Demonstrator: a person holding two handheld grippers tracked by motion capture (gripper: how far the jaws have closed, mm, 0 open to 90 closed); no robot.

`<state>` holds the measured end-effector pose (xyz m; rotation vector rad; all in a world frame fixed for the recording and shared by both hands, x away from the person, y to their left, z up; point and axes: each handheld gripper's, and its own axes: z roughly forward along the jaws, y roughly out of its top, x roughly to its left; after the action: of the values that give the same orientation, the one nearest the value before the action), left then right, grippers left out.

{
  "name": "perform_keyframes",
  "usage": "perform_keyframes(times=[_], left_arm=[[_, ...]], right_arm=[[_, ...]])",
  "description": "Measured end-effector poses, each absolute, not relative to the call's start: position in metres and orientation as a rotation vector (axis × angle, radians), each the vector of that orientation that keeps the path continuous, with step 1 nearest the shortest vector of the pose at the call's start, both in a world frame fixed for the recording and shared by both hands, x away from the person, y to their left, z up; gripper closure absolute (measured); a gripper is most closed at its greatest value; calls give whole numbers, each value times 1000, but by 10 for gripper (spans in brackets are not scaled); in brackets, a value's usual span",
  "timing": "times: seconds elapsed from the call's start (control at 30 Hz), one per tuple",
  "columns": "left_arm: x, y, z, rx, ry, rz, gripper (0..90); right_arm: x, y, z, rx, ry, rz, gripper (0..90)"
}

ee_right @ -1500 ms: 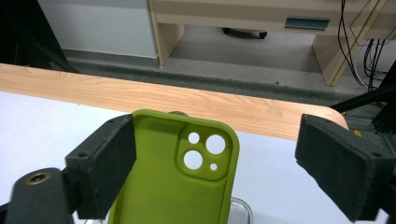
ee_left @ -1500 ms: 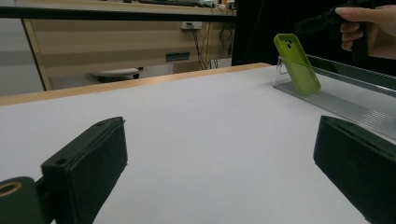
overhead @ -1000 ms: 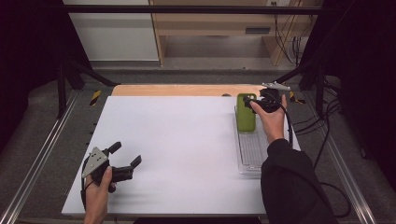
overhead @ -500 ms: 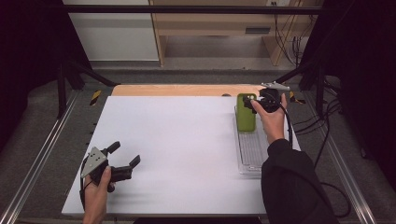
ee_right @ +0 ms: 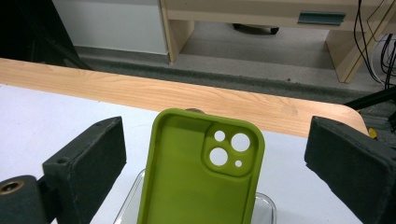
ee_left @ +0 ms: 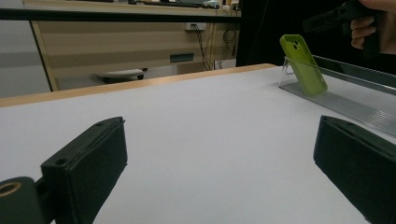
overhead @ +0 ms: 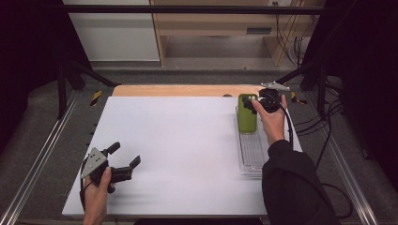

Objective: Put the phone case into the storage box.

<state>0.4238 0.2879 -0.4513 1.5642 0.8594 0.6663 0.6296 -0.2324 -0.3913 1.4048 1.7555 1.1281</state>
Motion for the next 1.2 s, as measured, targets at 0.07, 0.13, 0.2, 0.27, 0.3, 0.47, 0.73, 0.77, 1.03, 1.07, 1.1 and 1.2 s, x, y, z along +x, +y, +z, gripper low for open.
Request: perform_keyframes(times=[0.07,0.13,0.2,0.27,0.3,0.47,0.73,0.77,1.03,1.07,1.1,1.2], left_arm=[[424,288,-451,1563,860,667,23],[424,289,-451,1563,860,668,23],[424,289,-451,1562,863,669,23],[424,291,-451,1558,866,671,23],[424,292,-451,1556,868,673,23],[424,297,-451,1550,868,679,23],[425,303,-451,1533,878,684,20],[425,304,-451,1531,880,683,20],[425,306,-452,1527,883,681,20],[425,306,-452,1528,880,681,20],[425,306,-452,1526,883,680,20],[426,305,-453,1529,885,678,20]], right_arm=[[629,-232,-391,1401,1757,1132,58],[629,-232,-391,1398,1761,1130,58],[628,-231,-390,1390,1767,1130,58],[627,-231,-390,1388,1772,1130,58],[627,-230,-390,1386,1772,1131,58],[625,-228,-388,1374,1779,1134,64],[622,-226,-384,1362,1788,1148,63],[621,-225,-384,1361,1789,1148,63],[616,-225,-381,1352,1794,1167,63],[616,-225,-381,1351,1795,1169,63],[615,-225,-380,1352,1795,1170,63],[613,-225,-379,1344,1795,1176,62]])
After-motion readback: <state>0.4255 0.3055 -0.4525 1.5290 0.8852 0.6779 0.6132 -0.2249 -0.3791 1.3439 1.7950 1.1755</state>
